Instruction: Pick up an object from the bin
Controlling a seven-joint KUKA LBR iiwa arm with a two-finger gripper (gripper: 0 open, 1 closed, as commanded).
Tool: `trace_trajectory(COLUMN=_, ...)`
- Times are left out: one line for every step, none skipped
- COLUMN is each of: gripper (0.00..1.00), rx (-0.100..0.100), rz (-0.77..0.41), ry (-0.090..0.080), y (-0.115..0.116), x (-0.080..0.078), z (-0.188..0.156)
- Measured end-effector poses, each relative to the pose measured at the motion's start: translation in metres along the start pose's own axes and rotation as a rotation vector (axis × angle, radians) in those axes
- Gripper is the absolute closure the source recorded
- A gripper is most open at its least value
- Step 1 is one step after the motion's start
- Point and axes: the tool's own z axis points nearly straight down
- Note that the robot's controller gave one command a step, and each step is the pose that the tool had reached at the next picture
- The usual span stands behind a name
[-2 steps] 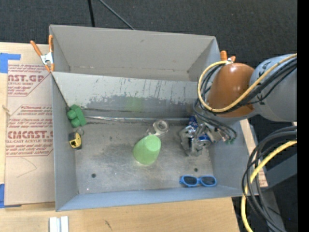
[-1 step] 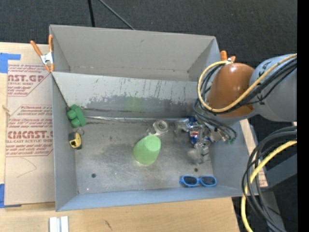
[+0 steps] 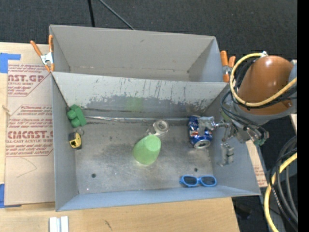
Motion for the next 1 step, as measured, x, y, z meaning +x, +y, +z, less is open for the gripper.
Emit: trace_trajectory(gripper=0.00, rx=-0.009, rz=0.003, ry=0.005, y=0.0074, x=-0.0676, z=0.0926)
